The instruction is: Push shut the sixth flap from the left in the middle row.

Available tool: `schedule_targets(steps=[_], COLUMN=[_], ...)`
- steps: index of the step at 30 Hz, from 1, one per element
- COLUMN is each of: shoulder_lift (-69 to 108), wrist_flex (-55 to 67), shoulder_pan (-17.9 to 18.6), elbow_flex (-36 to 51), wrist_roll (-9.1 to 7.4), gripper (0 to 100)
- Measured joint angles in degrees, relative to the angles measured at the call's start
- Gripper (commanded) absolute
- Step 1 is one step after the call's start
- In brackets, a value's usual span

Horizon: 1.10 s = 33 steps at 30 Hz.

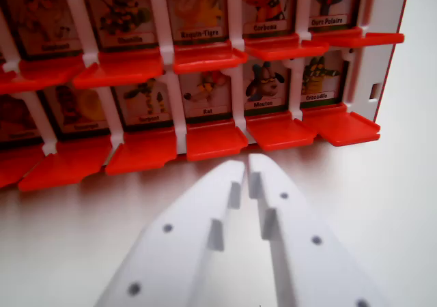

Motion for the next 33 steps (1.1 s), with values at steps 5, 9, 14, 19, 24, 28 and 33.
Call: schedule_targets(steps=[5, 9, 14, 19, 24, 28, 33], shoulder_lift=[-4.57, -7.12, -10.2, -13.45, -16.17, -18.19, -20.65], wrist_flex=[-1.58, -2.02, -2.02, -2.02, -2.02, -2.55, -2.9], shoulder_pan=[0.0, 0.0, 0.0, -0.35, -1.58, -2.02, -2.11], elbow_flex=[-2.9, -5.27, -8.09, -11.87, -14.59, -16.0, -17.84], wrist_roll=[-0.79, -0.79, -0.79, -0.79, -0.79, -0.79, -0.79], gripper=[0, 0, 0, 0, 0, 0, 0])
